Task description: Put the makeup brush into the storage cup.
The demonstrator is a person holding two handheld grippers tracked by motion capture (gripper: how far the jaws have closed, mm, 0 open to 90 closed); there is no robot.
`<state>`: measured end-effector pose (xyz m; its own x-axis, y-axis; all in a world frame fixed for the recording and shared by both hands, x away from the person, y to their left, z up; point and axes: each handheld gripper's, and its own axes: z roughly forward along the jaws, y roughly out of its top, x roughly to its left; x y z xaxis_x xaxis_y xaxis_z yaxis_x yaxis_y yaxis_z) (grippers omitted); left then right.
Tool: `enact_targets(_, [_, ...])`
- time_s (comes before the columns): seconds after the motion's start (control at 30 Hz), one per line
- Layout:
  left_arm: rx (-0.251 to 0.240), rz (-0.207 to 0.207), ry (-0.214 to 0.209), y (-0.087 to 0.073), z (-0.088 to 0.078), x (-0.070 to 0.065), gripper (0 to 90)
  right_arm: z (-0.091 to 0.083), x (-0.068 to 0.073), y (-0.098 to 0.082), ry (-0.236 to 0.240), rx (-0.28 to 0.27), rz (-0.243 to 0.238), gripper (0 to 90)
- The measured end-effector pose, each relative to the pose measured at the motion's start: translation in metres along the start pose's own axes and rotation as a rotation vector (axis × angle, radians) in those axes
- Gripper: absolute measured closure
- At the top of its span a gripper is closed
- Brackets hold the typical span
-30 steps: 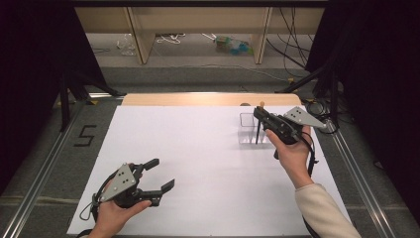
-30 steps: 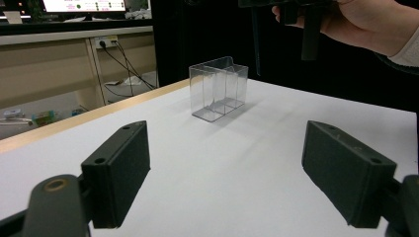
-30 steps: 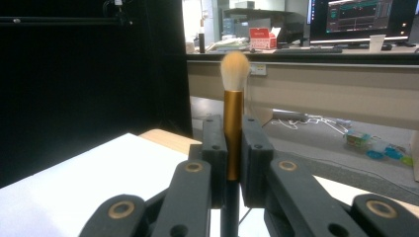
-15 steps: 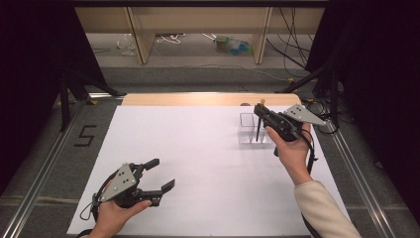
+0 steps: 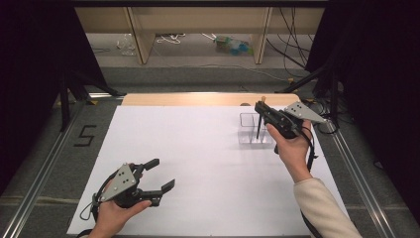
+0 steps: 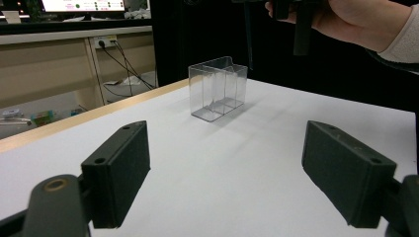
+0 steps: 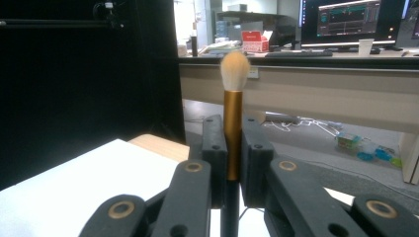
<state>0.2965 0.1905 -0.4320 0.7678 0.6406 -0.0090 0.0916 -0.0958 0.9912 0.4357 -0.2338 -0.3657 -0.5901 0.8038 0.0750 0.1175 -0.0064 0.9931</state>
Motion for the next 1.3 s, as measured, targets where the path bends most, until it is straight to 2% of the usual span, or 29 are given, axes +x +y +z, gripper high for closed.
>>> enact_targets(0.2, [0.000, 0.000, -0.001, 0.000, 0.000, 0.000, 18.7, 0.001, -0.003, 0.001, -0.012, 0.004, 0.001, 84.1])
enact_targets(0.3, [0.001, 0.002, -0.001, 0.000, 0.000, 0.000, 18.7, 0.002, -0.004, 0.001, -0.017, -0.013, 0.001, 84.1])
enact_targets(0.5, [0.001, 0.003, -0.001, 0.000, 0.000, 0.000, 18.7, 0.002, -0.005, 0.003, -0.017, 0.002, -0.001, 84.1])
enact_targets(0.63, [0.001, 0.001, -0.001, 0.000, 0.000, 0.000, 18.7, 0.004, -0.006, 0.003, -0.028, -0.015, -0.002, 84.1])
enact_targets(1.13, [0.001, 0.002, -0.002, 0.000, 0.000, 0.000, 18.7, 0.005, -0.010, 0.006, -0.041, -0.005, -0.001, 84.1])
enact_targets(1.3, [0.001, 0.001, -0.002, 0.000, 0.000, 0.000, 18.7, 0.007, -0.011, 0.007, -0.050, -0.027, 0.000, 84.1])
